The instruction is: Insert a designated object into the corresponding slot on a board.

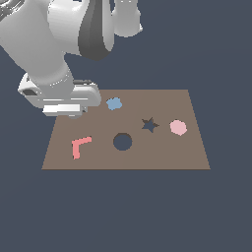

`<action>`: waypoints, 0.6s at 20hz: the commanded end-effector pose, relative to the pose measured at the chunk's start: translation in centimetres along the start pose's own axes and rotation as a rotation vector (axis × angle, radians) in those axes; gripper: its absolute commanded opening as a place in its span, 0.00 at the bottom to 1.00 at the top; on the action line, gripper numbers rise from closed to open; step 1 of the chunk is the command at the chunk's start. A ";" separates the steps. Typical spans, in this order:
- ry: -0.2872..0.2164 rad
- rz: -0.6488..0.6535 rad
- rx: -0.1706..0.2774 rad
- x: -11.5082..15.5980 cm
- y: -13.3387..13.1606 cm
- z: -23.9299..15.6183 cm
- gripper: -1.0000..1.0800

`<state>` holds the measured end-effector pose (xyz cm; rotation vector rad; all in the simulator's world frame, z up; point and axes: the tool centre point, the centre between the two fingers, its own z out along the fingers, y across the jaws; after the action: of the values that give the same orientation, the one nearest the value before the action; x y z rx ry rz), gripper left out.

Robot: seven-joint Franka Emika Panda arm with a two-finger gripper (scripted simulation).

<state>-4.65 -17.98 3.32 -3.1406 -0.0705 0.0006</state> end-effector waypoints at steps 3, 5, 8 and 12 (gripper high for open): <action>0.000 -0.003 0.000 0.0 0.0 0.0 0.00; 0.000 -0.012 0.000 0.1 0.0 0.0 0.00; 0.000 -0.038 0.000 0.4 0.1 0.0 0.00; 0.000 -0.093 0.000 0.9 0.3 0.0 0.00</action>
<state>-3.94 -18.18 3.32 -3.1360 -0.1827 0.0015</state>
